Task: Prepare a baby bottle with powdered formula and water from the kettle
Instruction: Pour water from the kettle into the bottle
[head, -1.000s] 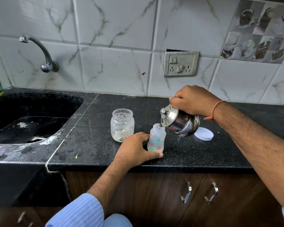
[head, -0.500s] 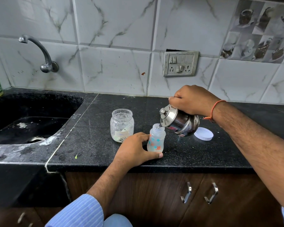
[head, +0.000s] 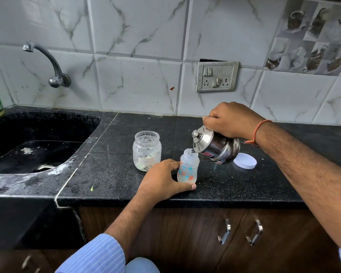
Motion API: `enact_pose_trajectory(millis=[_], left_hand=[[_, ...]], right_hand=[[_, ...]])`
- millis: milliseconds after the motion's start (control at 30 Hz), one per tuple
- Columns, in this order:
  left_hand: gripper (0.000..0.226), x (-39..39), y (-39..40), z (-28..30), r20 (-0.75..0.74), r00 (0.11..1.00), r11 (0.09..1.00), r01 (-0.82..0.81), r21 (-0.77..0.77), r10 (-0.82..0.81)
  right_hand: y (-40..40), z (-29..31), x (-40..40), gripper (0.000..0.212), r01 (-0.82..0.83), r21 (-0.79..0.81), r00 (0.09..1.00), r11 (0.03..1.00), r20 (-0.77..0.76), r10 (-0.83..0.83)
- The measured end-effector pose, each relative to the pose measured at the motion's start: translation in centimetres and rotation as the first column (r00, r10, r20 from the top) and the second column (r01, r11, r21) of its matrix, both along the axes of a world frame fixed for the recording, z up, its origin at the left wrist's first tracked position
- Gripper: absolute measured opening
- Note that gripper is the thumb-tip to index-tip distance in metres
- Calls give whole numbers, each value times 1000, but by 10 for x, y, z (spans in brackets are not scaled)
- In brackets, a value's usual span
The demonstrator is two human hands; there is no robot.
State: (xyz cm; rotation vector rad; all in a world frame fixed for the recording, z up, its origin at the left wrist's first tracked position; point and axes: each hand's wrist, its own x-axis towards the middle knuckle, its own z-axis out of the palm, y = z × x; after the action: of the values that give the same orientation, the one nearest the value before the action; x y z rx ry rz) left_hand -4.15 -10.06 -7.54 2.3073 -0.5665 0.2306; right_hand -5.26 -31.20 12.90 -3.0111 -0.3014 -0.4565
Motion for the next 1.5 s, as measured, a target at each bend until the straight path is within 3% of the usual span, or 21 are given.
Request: enact_pose_trajectory(millis=[167, 500, 1500], left_hand=[[81, 0, -1, 0, -10, 1000, 1000, 6, -1, -6], [66, 0, 0, 0, 1, 1000, 1000, -8, -6, 8], [68, -2, 0, 1, 1, 1000, 1000, -3, -1, 3]], right_hand=[[0, 0, 1, 52, -5, -9, 1000, 1000, 0, 5], [-1, 0, 2, 51, -7, 0, 1000, 1000, 0, 7], [0, 1, 3, 51, -14, -31, 1000, 999, 3, 14]])
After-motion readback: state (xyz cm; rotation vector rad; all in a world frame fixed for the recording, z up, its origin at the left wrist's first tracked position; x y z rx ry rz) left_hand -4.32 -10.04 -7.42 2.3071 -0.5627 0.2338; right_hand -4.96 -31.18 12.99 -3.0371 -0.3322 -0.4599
